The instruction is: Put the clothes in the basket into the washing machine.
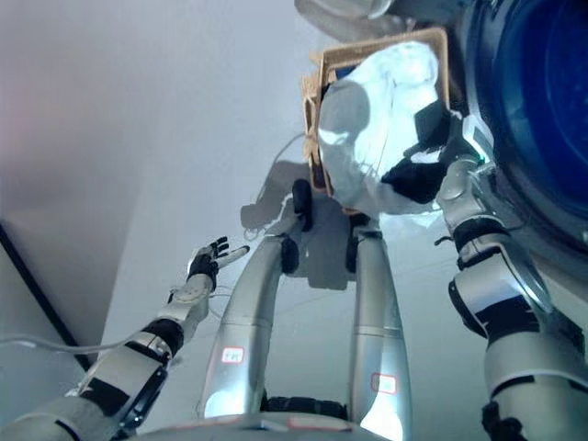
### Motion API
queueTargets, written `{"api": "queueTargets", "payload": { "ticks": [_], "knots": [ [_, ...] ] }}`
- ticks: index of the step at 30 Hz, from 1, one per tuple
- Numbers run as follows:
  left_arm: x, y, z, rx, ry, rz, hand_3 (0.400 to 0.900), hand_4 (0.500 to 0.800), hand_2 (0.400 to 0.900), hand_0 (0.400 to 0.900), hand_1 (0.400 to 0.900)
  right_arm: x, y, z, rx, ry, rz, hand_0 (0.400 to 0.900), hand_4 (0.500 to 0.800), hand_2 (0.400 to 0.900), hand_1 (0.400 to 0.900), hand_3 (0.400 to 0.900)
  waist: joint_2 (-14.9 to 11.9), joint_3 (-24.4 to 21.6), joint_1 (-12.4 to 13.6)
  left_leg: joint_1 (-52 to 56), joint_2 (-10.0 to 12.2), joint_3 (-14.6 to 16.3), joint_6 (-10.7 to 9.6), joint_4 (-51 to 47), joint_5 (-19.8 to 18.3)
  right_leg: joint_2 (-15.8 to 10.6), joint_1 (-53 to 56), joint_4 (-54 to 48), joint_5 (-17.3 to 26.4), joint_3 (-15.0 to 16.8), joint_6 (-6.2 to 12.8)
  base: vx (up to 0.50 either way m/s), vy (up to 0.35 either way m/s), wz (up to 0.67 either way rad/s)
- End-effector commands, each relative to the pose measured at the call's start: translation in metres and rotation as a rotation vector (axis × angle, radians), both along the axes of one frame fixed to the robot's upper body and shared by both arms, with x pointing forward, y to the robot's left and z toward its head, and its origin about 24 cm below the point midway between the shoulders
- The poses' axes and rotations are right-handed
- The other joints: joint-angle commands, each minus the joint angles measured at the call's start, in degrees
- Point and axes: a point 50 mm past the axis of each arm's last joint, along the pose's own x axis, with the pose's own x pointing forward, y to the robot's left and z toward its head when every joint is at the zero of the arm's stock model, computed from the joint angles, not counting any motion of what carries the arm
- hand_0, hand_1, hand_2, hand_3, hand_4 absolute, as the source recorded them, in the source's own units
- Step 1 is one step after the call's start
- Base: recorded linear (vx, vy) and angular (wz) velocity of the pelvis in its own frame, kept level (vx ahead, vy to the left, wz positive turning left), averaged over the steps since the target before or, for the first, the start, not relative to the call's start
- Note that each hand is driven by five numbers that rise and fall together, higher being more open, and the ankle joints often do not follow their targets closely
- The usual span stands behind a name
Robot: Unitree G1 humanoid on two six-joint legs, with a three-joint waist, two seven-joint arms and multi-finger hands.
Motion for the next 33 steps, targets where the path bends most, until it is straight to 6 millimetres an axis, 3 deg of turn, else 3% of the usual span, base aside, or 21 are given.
{"api": "queueTargets", "payload": {
  "ticks": [1,5,6,7,8,16,24,28,33],
  "knots": [
    [-0.033,0.014,-0.025,-0.006,0.093,0.08,0.9,0.8,0.9,0.9,0.9,-0.012,-0.016,-0.019,-0.052,0.068,-0.053,0.9,0.8,0.9,0.9,0.9,2.5,-2.34,-0.43,-2.7,-0.98,3.7,-1.02,6.88,-8.07,2.92,-3.36,-1.12,2.88,3.75,3.08,-0.01,-0.017,0.06],
    [-0.026,0.009,-0.021,-0.004,0.079,0.06,0.9,0.8,0.9,0.9,0.9,-0.018,-0.017,-0.041,-0.072,0.191,-0.063,0.9,0.8,0.9,0.9,0.9,3.02,-2.93,0.02,-4.71,-1.41,3.44,-1.0,8.27,-8.04,2.76,-5.41,0.16,2.83,3.38,3.07,-0.01,-0.029,0.1],
    [-0.024,0.009,-0.019,0.0,0.074,0.054,0.9,0.8,0.9,0.9,0.9,-0.019,-0.018,-0.042,-0.092,0.207,-0.061,0.776,0.726,0.776,0.776,0.776,3.09,-3.14,0.18,-5.02,-1.43,3.44,-1.02,8.5,-8.04,2.76,-5.69,0.3,2.77,3.34,3.04,0.0,-0.025,0.04],
    [-0.024,0.007,-0.019,0.003,0.071,0.044,0.9,0.8,0.9,0.9,0.9,-0.02,-0.018,-0.046,-0.098,0.22,-0.06,0.533,0.58,0.533,0.533,0.533,3.1,-3.33,0.3,-5.04,-1.4,3.49,-1.01,8.54,-7.98,2.76,-5.85,0.4,2.84,3.34,3.07,0.0,-0.025,0.04],
    [-0.025,0.007,-0.02,0.003,0.071,0.044,0.9,0.8,0.9,0.9,0.9,-0.021,-0.018,-0.047,-0.101,0.223,-0.06,0.4,0.5,0.4,0.4,0.4,3.0,-3.51,0.41,-5.08,-1.41,3.58,-1.01,8.55,-7.96,2.72,-5.96,0.5,2.91,3.21,3.14,0.0,0.0,0.0],
    [-0.029,0.008,-0.023,0.03,0.083,0.059,0.9,0.8,0.9,0.9,0.9,-0.025,-0.011,-0.06,-0.131,0.206,-0.05,0.4,0.5,0.4,0.4,0.4,1.84,-5.26,0.15,-3.47,-1.39,3.28,-1.06,6.52,-7.52,2.83,-4.34,-1.27,3.56,2.86,3.43,0.0,-0.001,-0.02],
    [-0.044,0.021,-0.032,0.044,0.128,0.129,0.9,0.8,0.9,0.9,0.9,-0.02,-0.01,-0.033,-0.059,0.012,-0.028,0.4,0.5,0.4,0.4,0.4,-0.22,-6.87,-1.44,-0.35,-0.82,2.86,-1.13,3.97,-7.54,3.28,-0.91,-4.42,4.23,2.83,3.7,0.01,0.015,-0.11],
    [-0.055,0.028,-0.038,0.013,0.155,0.189,0.9,0.8,0.9,0.9,0.9,-0.025,-0.016,-0.009,0.176,-0.187,-0.01,0.4,0.5,0.4,0.4,0.4,-1.33,-7.56,-2.72,1.59,-0.35,2.69,-1.17,2.45,-7.64,3.64,1.06,-6.13,4.44,3.14,3.81,0.02,0.022,-0.16],
    [-0.066,0.035,-0.045,-0.023,0.201,0.236,0.9,0.8,0.9,0.9,0.9,-0.038,-0.044,0.003,0.714,-0.475,-0.092,0.4,0.5,0.4,0.4,0.4,-1.89,-8.34,-3.77,3.69,0.0,2.69,-1.38,0.98,-7.8,4.07,3.47,-8.46,4.5,3.51,3.87,0.02,0.0,-0.09]
  ]
}}
